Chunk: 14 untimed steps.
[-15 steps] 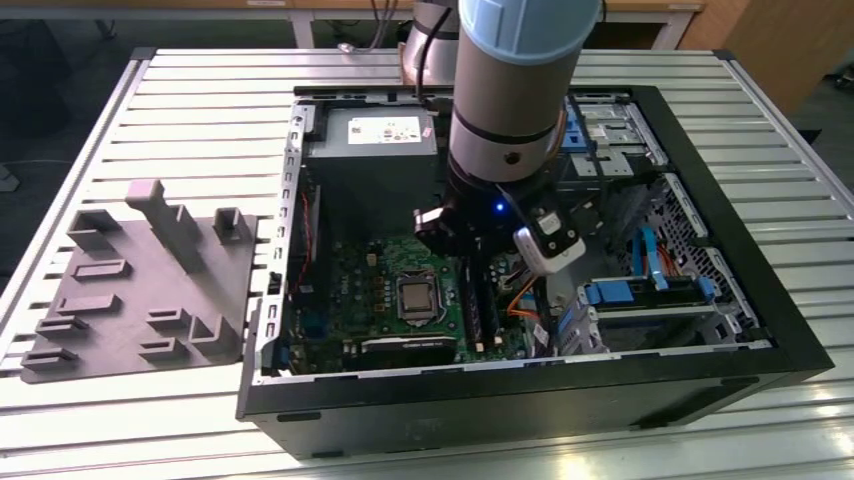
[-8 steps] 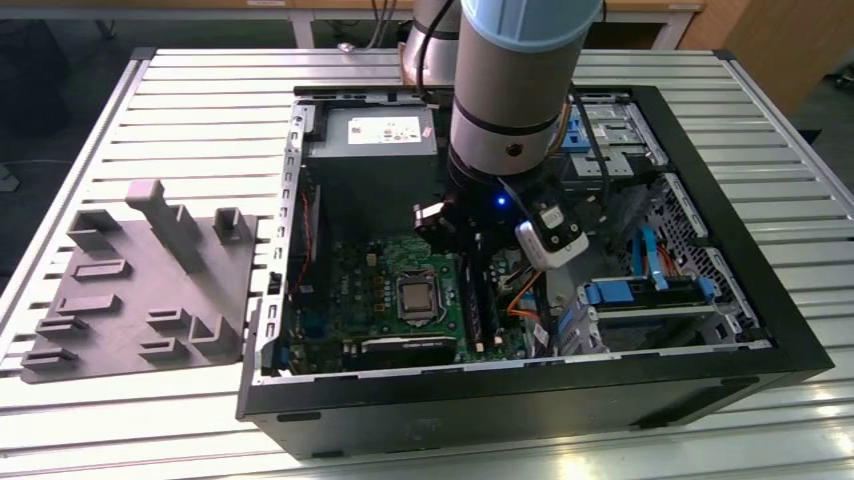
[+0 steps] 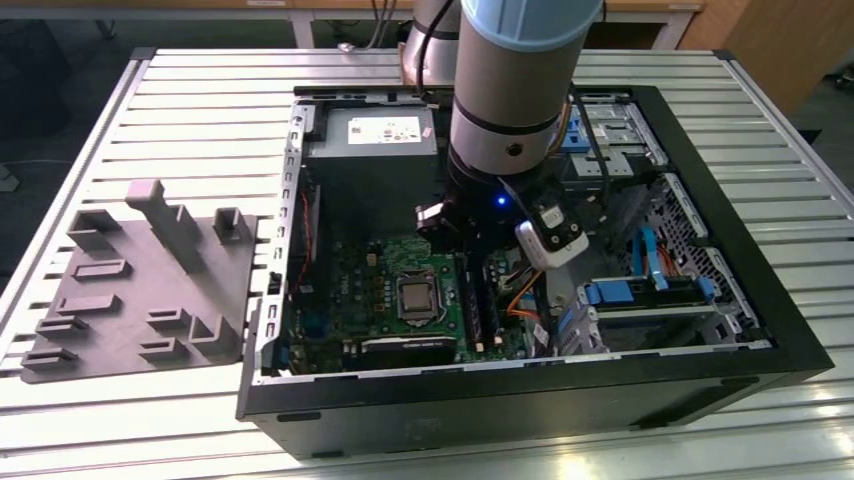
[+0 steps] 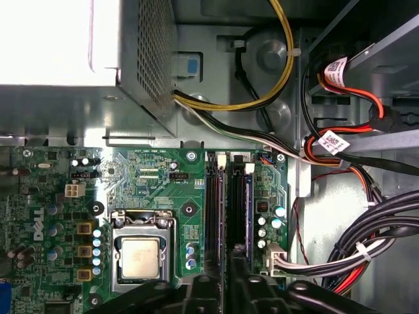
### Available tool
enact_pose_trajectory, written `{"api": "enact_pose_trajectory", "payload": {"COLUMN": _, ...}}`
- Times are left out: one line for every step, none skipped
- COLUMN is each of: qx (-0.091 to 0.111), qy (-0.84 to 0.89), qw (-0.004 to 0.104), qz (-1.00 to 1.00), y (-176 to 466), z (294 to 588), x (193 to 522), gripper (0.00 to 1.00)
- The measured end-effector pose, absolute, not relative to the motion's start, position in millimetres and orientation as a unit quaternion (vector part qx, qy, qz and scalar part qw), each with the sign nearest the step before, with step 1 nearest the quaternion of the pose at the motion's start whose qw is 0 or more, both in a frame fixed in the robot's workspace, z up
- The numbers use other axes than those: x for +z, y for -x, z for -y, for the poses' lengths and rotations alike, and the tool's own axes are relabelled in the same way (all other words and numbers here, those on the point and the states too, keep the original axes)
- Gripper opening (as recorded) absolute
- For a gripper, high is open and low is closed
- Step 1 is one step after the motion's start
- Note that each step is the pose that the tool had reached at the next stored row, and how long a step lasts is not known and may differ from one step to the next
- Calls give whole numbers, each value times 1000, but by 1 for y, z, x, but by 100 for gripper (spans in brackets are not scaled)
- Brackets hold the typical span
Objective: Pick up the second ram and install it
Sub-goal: 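Insert the second ram into the second slot, then press down the second ram until it locks into place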
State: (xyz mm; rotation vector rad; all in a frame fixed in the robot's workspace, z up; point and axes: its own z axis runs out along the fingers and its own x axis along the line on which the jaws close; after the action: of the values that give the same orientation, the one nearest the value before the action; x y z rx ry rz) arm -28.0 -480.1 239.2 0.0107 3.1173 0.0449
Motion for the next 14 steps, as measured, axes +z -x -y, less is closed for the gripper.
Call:
{"api": "enact_pose_trajectory", "payload": {"qx": 14, "qy": -3, "qw": 12, "qz": -1000, "y": 28, "z": 480, "x": 239, "gripper": 17}}
{"api": "enact_pose_trajectory", "payload": {"qx": 14, "qy": -3, "qw": 12, "qz": -1000, "y": 28, "z": 480, "x": 239, "gripper": 17}}
{"api": "enact_pose_trajectory", "payload": {"qx": 14, "qy": -3, "qw": 12, "qz": -1000, "y": 28, "z": 480, "x": 239, "gripper": 11}}
{"api": "enact_pose_trajectory", "payload": {"qx": 14, "qy": -3, "qw": 12, "qz": -1000, "y": 28, "z": 480, "x": 239, "gripper": 11}}
{"api": "enact_pose_trajectory", "payload": {"qx": 14, "qy": -3, "qw": 12, "qz": -1000, "y": 28, "z": 480, "x": 239, "gripper": 11}}
{"api": "enact_pose_trajectory", "payload": {"qx": 14, "qy": -3, "qw": 12, "qz": -1000, "y": 28, "z": 480, "x": 239, "gripper": 11}}
{"api": "enact_pose_trajectory", "payload": {"qx": 14, "qy": -3, "qw": 12, "qz": -1000, "y": 28, "z": 480, "x": 239, "gripper": 11}}
{"api": "enact_pose_trajectory", "payload": {"qx": 14, "qy": -3, "qw": 12, "qz": -1000, "y": 28, "z": 480, "x": 239, "gripper": 11}}
{"api": "enact_pose_trajectory", "payload": {"qx": 14, "qy": -3, "qw": 12, "qz": -1000, "y": 28, "z": 480, "x": 240, "gripper": 11}}
{"api": "enact_pose_trajectory", "payload": {"qx": 15, "qy": -3, "qw": 12, "qz": -1000, "y": 28, "z": 480, "x": 241, "gripper": 11}}
{"api": "enact_pose_trajectory", "payload": {"qx": 15, "qy": -3, "qw": 12, "qz": -1000, "y": 28, "z": 480, "x": 241, "gripper": 11}}
{"api": "enact_pose_trajectory", "payload": {"qx": 14, "qy": -3, "qw": 12, "qz": -1000, "y": 28, "z": 480, "x": 241, "gripper": 11}}
{"api": "enact_pose_trajectory", "payload": {"qx": 14, "qy": -3, "qw": 12, "qz": -1000, "y": 28, "z": 480, "x": 241, "gripper": 11}}
{"api": "enact_pose_trajectory", "payload": {"qx": 14, "qy": -3, "qw": 12, "qz": -1000, "y": 28, "z": 479, "x": 241, "gripper": 11}}
